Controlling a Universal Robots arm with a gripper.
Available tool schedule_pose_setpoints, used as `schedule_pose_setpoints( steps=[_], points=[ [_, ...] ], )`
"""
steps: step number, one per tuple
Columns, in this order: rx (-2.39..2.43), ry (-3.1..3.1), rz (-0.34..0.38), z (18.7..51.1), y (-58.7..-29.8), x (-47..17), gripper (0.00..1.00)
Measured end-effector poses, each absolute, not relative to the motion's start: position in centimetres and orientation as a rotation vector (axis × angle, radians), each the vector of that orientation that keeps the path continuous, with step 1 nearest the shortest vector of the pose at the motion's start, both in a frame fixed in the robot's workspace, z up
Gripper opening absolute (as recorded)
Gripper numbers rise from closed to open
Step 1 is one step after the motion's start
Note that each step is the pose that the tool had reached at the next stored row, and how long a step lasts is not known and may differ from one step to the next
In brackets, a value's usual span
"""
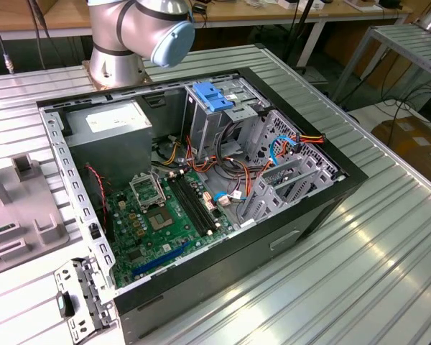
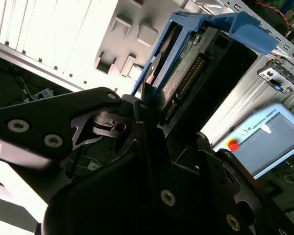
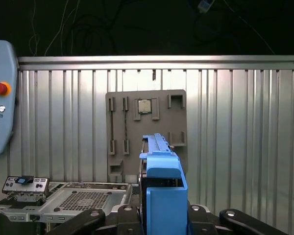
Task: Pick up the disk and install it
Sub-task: 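Pick up the disk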
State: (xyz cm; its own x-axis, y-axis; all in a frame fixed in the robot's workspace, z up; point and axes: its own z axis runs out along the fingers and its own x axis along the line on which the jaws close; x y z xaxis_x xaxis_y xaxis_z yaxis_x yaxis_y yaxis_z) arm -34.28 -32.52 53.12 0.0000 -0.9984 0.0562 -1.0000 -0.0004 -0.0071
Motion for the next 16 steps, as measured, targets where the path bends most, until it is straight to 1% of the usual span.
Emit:
schedule_pose_setpoints(
  steps=[16],
  points=[
    [2.196,-2.196,0.069,52.7,-33.1,-31.9,0.36]
  ],
)
